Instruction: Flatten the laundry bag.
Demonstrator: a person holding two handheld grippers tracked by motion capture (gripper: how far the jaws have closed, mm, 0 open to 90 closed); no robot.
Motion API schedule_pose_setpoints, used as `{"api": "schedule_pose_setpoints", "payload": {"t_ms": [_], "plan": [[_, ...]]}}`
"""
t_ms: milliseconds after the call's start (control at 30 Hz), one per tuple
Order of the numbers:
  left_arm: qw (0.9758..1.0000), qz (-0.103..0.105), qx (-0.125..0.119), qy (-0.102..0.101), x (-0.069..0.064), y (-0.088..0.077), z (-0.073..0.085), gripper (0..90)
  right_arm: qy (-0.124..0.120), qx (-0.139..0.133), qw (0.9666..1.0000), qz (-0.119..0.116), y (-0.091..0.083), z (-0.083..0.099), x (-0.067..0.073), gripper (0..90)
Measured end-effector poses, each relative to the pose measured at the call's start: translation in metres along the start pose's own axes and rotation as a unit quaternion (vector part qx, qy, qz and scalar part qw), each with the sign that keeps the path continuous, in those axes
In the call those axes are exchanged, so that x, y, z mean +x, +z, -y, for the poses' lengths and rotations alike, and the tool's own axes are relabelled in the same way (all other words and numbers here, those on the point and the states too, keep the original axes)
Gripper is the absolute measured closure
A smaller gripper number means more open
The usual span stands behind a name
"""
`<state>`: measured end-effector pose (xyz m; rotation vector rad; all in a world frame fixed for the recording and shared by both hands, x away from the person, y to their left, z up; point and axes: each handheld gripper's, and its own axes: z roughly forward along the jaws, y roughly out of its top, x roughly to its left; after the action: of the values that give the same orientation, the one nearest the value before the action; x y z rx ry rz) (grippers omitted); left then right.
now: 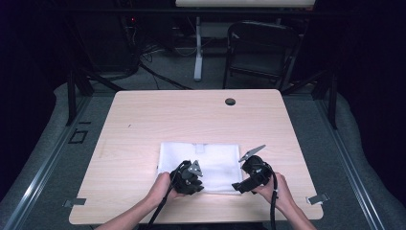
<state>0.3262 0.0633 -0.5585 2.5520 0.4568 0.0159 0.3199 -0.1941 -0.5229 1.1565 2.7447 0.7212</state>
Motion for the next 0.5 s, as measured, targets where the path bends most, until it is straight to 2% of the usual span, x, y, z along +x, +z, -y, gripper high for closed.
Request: {"api": "schedule_pose_setpoints", "payload": {"t_ms": [133,267,500], "plan": [[1.0,-0.002,-0.005,-0.008,0.0016,-0.0004,0.0011,86.9,-0.004,-0.004,1.0,0.004,-0.0014,0.0,0.0013,20.5],[0.9998,-0.003,-0.011,-0.016,0.0021,-0.0014,0.0015,88.5,-0.003,-0.009,1.0,-0.002,-0.0007,-0.0003,0.0037,24.7],[0.9993,-0.001,-0.023,-0.03,0.0022,-0.0038,0.0004,89.3,-0.025,-0.017,0.9995,0.002,-0.0059,-0.0017,0.0107,41.7]]}}
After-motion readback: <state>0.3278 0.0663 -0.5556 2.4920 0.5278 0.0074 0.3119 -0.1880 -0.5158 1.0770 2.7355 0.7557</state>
